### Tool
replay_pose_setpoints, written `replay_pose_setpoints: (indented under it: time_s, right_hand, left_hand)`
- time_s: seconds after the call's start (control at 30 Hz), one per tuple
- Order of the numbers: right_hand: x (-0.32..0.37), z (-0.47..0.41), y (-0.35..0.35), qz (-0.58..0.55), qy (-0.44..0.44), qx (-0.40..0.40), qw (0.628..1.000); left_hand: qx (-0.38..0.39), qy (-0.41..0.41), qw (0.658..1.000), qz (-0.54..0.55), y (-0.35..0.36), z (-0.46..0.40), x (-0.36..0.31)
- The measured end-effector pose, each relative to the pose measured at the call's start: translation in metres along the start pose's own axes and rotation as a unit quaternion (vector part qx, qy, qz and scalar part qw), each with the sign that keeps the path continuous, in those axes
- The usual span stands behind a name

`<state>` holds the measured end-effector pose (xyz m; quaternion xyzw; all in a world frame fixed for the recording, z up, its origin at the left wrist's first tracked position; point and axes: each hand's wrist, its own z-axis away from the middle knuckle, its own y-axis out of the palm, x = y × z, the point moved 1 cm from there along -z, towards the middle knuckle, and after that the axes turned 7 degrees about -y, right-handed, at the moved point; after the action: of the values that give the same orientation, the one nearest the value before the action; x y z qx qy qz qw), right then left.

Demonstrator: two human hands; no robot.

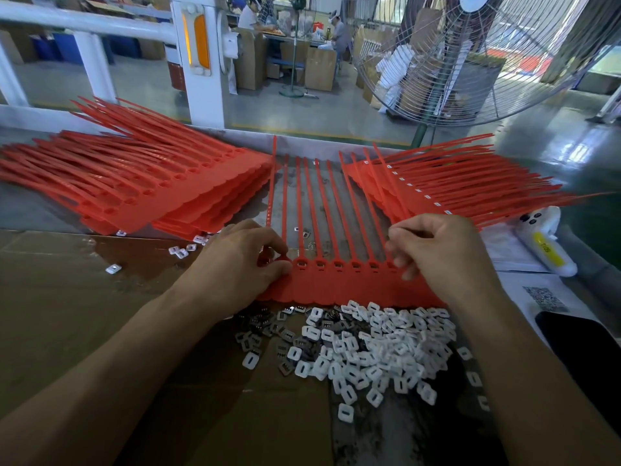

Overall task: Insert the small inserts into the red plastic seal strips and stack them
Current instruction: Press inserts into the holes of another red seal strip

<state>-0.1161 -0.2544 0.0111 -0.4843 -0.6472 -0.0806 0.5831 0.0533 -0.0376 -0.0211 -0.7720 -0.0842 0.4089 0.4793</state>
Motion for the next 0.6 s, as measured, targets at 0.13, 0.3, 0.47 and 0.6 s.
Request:
replay_pose_setpoints:
  time_s: [0.13, 0.3, 0.47, 0.6]
  right_hand:
    - [-0.015, -0.006, -0.009, 0.036, 0.038, 0.012, 0.999]
    - [-0.025, -0.008, -0.013, 0.118, 0.048, 0.054, 0.990]
    - [-0.022, -0.004, -0.009, 0.156, 0.044, 0.085, 0.983]
    - [-0.019, -0.003, -0.007, 0.168, 0.049, 0.095, 0.980]
  left_hand:
    - [0.003, 0.002, 1.000, -0.002, 0.000, 0.000, 0.001]
    - [0.004, 0.000, 1.000, 0.000, 0.001, -0.001, 0.001]
    - [0.010, -0.002, 1.000, 0.000, 0.001, -0.001, 0.002]
    - [0.013, -0.007, 1.000, 0.004, 0.000, -0.001, 0.001]
